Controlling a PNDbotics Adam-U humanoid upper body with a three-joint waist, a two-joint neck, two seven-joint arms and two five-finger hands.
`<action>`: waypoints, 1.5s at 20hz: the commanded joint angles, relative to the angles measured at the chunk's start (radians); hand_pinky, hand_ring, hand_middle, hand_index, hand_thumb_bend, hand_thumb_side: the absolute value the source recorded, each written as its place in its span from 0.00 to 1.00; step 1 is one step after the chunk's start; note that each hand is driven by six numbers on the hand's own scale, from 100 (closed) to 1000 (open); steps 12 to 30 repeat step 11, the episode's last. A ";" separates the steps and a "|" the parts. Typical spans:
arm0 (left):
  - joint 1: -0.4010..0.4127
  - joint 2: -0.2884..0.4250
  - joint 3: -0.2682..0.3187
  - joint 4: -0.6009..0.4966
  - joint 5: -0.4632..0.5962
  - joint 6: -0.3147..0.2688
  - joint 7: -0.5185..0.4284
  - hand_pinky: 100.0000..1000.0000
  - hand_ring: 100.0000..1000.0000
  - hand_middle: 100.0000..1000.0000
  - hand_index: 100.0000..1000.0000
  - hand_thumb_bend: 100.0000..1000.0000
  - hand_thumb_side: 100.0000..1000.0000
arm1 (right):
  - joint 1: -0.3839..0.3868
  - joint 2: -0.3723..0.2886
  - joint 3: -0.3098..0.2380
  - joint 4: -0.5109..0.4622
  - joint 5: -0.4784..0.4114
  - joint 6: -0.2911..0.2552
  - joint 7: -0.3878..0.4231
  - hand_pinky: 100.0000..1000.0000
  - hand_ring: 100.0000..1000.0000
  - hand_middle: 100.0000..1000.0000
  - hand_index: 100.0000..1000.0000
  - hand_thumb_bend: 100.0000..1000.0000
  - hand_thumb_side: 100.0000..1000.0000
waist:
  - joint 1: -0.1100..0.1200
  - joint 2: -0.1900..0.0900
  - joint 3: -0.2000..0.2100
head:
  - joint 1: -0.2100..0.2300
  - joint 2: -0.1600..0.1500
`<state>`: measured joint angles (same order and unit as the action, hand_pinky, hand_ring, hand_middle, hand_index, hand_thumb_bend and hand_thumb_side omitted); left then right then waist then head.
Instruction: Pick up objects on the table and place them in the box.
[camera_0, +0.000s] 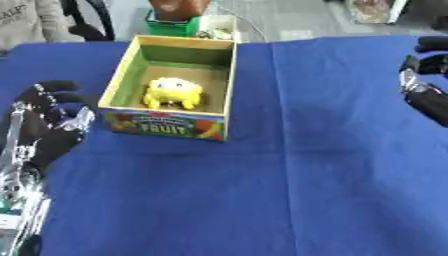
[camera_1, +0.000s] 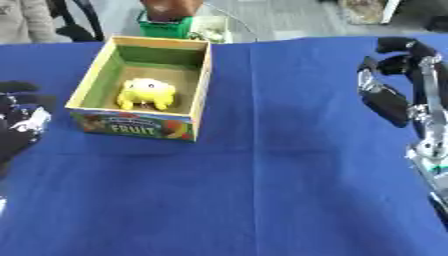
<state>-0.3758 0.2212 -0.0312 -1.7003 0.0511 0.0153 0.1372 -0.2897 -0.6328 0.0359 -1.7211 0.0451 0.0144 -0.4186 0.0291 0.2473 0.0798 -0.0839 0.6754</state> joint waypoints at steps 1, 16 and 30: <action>-0.004 0.023 0.009 -0.012 -0.003 0.000 0.003 0.44 0.59 0.57 0.60 0.33 0.00 | -0.002 -0.010 -0.019 -0.025 -0.009 -0.005 -0.007 0.61 0.56 0.61 0.74 0.00 0.11 | 0.000 -0.013 -0.003 | -0.006 0.014; 0.002 0.020 0.011 -0.013 -0.002 -0.001 0.004 0.44 0.59 0.58 0.60 0.33 0.00 | 0.019 0.010 -0.023 -0.026 -0.013 -0.010 -0.008 0.60 0.55 0.60 0.73 0.00 0.10 | 0.003 -0.016 -0.005 | -0.006 0.035; 0.002 0.020 0.011 -0.013 -0.002 -0.001 0.004 0.44 0.59 0.58 0.60 0.33 0.00 | 0.019 0.010 -0.023 -0.026 -0.013 -0.010 -0.008 0.60 0.55 0.60 0.73 0.00 0.10 | 0.003 -0.016 -0.005 | -0.006 0.035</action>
